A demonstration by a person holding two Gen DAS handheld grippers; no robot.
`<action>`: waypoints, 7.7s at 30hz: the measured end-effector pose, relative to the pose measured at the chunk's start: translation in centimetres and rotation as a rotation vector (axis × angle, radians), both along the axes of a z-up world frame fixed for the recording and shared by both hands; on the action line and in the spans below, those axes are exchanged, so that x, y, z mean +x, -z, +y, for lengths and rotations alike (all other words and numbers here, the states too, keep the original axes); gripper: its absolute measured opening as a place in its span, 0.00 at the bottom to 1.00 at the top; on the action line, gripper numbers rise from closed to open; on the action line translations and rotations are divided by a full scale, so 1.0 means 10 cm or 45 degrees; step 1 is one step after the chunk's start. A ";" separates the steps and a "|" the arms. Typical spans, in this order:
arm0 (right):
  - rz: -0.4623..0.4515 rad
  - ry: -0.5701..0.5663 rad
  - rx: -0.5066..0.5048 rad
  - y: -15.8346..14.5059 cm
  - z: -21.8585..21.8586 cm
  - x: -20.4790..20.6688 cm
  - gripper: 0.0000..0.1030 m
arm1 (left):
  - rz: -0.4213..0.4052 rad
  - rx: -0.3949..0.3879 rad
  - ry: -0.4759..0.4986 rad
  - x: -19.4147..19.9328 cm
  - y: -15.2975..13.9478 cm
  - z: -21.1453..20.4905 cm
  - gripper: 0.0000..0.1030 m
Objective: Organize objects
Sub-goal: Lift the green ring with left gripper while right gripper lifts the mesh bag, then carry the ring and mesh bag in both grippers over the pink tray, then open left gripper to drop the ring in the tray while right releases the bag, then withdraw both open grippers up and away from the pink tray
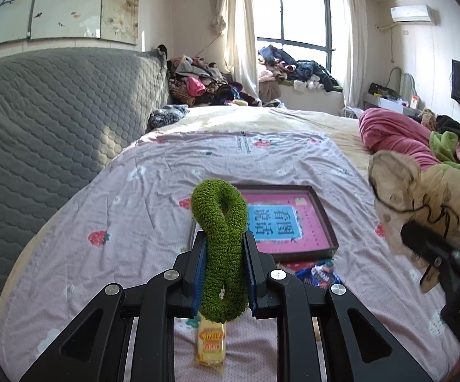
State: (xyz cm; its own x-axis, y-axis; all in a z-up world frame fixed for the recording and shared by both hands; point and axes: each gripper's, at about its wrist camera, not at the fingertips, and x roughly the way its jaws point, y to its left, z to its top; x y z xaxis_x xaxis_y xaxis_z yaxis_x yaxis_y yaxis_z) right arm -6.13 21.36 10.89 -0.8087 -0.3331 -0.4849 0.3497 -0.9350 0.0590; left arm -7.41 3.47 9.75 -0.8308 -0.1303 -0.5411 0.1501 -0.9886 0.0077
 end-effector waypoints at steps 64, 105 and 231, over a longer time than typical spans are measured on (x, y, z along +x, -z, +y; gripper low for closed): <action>-0.097 -0.024 -0.063 0.47 -0.25 -2.12 0.30 | -0.118 -0.059 -0.042 -2.24 0.52 -0.31 0.21; -0.490 -0.011 0.091 1.89 -0.31 -3.24 0.31 | -0.416 -0.127 -0.020 -3.75 1.82 -0.19 0.23; -0.150 -0.023 -0.076 0.27 0.05 0.35 0.99 | -0.066 0.097 -0.065 0.64 0.26 -0.50 1.00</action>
